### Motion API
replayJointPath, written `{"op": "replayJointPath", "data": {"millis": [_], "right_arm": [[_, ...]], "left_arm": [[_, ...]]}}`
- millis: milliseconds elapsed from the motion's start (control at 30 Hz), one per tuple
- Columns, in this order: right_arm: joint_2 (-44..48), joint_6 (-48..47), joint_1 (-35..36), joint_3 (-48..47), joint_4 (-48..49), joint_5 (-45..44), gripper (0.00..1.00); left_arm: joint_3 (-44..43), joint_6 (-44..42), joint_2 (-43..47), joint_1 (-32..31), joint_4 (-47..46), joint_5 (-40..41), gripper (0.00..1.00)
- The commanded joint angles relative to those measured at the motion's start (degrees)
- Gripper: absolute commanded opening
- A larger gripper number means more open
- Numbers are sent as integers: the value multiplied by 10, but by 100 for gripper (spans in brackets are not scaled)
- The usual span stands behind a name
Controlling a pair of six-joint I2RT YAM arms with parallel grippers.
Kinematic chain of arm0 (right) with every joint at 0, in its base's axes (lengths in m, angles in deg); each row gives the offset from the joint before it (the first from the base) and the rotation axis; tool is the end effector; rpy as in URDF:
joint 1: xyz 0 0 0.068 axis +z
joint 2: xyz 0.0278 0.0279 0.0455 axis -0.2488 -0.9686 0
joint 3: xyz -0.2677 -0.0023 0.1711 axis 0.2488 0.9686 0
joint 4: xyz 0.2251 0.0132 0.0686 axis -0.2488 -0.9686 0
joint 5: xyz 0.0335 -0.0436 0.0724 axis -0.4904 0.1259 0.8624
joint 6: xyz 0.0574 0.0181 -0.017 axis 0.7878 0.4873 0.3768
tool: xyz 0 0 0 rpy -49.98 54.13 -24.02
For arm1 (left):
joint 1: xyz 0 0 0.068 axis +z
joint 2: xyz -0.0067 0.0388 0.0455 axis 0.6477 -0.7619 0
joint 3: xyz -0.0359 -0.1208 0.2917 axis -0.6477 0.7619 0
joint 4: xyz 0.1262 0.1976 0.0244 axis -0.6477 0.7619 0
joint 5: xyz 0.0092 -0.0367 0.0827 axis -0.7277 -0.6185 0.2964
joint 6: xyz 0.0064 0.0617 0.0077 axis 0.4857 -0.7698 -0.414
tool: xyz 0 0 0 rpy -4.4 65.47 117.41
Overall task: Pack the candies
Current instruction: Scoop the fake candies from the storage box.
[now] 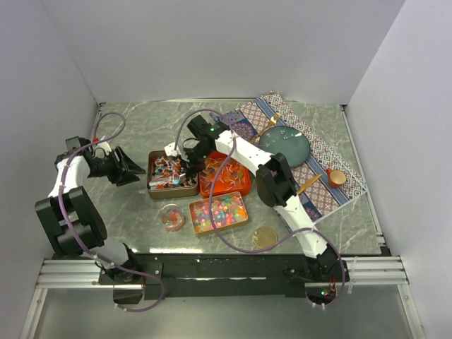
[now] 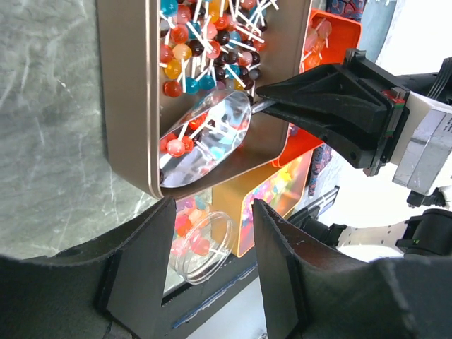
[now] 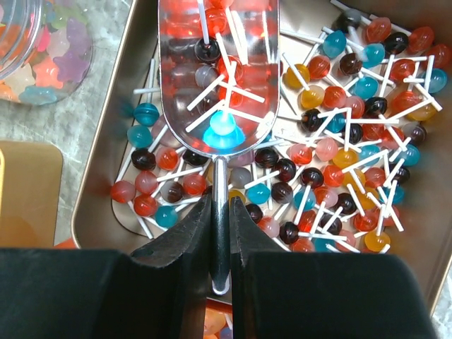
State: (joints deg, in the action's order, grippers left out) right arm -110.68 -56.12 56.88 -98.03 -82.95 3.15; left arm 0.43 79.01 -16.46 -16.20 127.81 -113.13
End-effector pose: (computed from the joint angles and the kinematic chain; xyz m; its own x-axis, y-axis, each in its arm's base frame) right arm 0.3764 0.3903 0.2173 0.3271 -0.5589 -0.7620 -0.9087 -0.4074 -0.0913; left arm 0.2479 0.0720 0.2812 -0.8443 -0.5045 -0.1807 -0.2068 0.6178 -0.7587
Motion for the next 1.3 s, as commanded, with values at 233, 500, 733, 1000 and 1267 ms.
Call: {"op": "replayJointPath", "data": {"millis": [233, 500, 733, 1000, 1267], "right_arm": [[51, 20, -6, 41, 35, -76, 0], [49, -14, 4, 15, 44, -117, 0], [59, -30, -3, 26, 44, -125, 0], [80, -11, -28, 25, 36, -92, 0], [128, 17, -35, 72, 63, -77, 0]], "left_arm": [[-20, -15, -23, 7, -7, -18, 53], [-18, -18, -29, 7, -2, -21, 53], [-11, -26, -27, 7, 4, -28, 53], [-6, -32, -30, 7, 5, -33, 53], [-15, -26, -41, 7, 5, -37, 53]]}}
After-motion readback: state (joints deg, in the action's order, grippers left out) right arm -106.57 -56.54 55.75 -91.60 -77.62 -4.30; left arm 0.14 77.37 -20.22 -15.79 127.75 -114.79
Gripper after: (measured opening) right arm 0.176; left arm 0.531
